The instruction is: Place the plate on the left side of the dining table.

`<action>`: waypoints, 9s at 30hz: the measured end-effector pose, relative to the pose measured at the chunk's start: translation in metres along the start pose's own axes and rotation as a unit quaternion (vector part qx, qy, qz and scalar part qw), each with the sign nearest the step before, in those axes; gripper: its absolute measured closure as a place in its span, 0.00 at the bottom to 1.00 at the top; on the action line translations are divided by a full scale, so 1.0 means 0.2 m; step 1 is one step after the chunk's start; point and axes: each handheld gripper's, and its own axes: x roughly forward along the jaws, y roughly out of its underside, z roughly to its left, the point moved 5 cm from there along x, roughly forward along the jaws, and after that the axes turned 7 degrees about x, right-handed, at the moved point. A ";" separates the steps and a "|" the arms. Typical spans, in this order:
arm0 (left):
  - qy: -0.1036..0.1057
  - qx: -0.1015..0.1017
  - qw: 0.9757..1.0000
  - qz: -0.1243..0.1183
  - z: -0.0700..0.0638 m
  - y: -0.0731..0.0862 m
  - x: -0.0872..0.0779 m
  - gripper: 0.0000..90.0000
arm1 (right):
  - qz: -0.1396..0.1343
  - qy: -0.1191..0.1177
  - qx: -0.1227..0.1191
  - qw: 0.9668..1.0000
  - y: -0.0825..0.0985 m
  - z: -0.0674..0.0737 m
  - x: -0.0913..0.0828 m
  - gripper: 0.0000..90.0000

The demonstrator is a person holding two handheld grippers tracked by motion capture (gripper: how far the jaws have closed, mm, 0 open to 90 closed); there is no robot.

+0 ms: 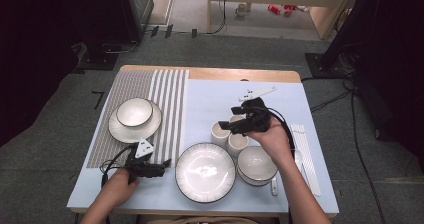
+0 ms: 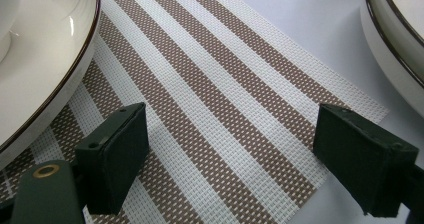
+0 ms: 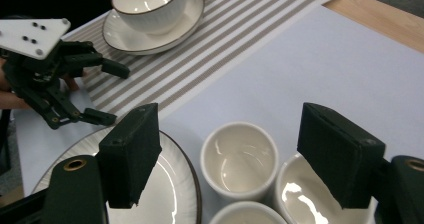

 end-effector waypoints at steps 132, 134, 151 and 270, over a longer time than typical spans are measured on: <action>-0.002 0.003 1.000 0.005 0.00 0.00 0.00 0.16 | -0.043 0.107 0.095 0.989 0.68 -0.49 -0.33 0.41; -0.002 0.003 1.000 0.005 0.00 0.00 0.00 0.16 | -0.042 0.110 0.100 0.988 0.69 -0.50 -0.34 0.43; -0.005 0.001 1.000 0.005 0.00 0.00 0.00 0.16 | -0.054 0.141 0.108 0.983 0.75 -0.53 -0.40 0.58; -0.005 -0.003 1.000 0.004 0.00 0.00 0.00 0.16 | -0.013 0.176 0.152 0.973 1.00 -0.62 -0.51 0.94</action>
